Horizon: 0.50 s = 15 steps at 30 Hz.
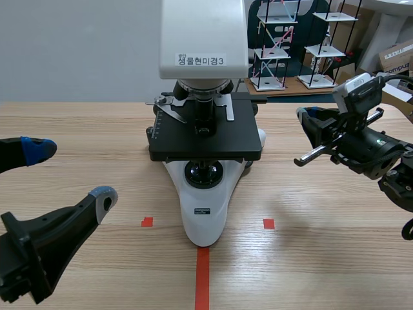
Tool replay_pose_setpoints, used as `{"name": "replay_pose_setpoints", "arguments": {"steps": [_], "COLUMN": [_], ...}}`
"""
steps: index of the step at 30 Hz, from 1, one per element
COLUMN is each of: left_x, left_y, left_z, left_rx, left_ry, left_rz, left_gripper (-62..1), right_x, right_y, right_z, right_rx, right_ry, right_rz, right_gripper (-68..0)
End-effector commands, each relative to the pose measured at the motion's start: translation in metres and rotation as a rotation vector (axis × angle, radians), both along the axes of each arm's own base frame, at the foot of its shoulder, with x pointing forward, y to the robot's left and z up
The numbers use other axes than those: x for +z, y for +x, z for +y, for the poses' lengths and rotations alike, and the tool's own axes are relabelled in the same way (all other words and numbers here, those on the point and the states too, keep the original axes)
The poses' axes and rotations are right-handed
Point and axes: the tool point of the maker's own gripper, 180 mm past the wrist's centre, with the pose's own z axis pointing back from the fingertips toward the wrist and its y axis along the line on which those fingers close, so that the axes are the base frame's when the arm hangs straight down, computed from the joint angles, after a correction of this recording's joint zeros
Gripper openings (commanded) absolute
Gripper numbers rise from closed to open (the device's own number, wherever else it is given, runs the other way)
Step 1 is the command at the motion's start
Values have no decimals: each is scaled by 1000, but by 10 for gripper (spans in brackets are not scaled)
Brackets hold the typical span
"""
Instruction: Point at the fine focus knob
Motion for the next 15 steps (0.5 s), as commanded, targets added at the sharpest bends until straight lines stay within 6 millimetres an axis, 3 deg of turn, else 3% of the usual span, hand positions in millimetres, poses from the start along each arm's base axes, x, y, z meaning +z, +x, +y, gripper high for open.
{"name": "replay_pose_setpoints", "arguments": {"steps": [1,15], "left_x": [5,3], "left_y": [-1,-1], "left_z": [-1,-1], "left_rx": [3,3], "left_ry": [-21,-16], "left_rz": [-10,-4], "left_gripper": [14,14], "right_x": [18,17], "right_y": [6,6], "right_z": [-1,-1], "right_rx": [0,2], "right_ry": [11,6], "right_rz": [-54,-53], "right_gripper": [-676,-676]}}
